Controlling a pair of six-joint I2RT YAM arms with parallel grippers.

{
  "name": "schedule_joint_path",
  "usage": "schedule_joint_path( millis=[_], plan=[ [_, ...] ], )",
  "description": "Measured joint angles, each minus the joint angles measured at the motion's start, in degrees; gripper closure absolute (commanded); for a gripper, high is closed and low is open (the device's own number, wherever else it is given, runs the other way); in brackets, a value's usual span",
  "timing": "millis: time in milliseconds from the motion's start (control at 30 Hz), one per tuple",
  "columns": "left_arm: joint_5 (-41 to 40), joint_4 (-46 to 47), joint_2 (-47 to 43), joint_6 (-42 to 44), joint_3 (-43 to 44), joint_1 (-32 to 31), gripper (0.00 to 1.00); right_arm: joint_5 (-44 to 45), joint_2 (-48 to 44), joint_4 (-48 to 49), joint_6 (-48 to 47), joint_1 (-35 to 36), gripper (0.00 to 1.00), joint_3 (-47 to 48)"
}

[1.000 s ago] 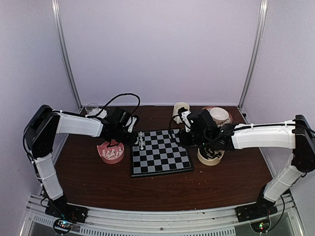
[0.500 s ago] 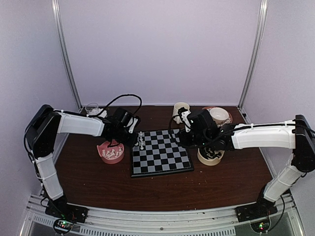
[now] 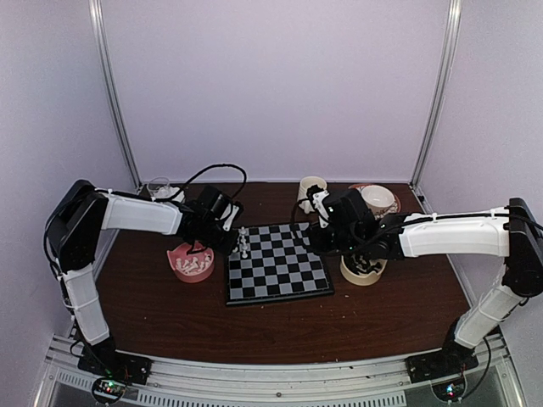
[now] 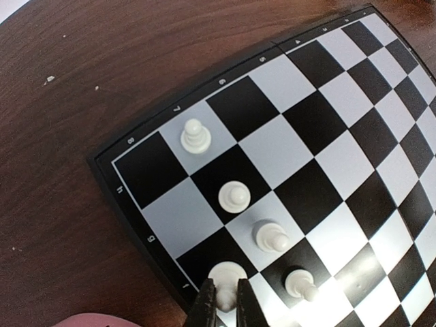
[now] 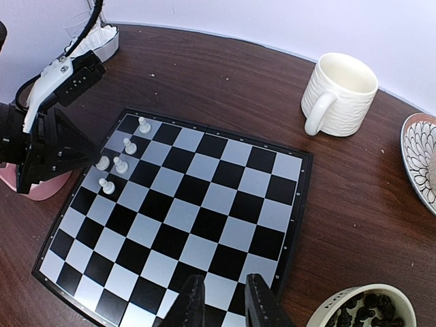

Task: Set up the chess pieces on the board
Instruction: Place the bishop on c1.

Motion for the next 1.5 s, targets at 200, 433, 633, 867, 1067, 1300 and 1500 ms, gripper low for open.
schedule_joint_path(
  millis=[200,433,633,867,1067,1300,1500],
  plan=[
    [-0.5,-0.4,0.0,0.1,0.2,0.0,0.91,0.0,0.0,0.0,0.0,0.0,0.77,0.0],
    [-0.7,-1.1,0.0,0.4,0.8,-0.1,0.72,0.0,0.0,0.0,0.0,0.0,0.77,0.0],
    [-0.8,-1.2,0.0,0.5,0.8,-0.1,0.66,0.0,0.0,0.0,0.0,0.0,0.77,0.0],
    [-0.9,-1.2,0.0,0.6,0.8,-0.3,0.79,0.0,0.0,0.0,0.0,0.0,0.77,0.0],
    [-0.9,-1.2,0.0,0.6,0.8,-0.4,0.81,0.0,0.0,0.0,0.0,0.0,0.77,0.0],
    [-0.9,-1.2,0.0,0.6,0.8,-0.4,0.82,0.0,0.0,0.0,0.0,0.0,0.77,0.0],
    [-0.9,-1.2,0.6,0.7,1.1,-0.4,0.70,0.0,0.0,0.0,0.0,0.0,0.77,0.0]
  ],
)
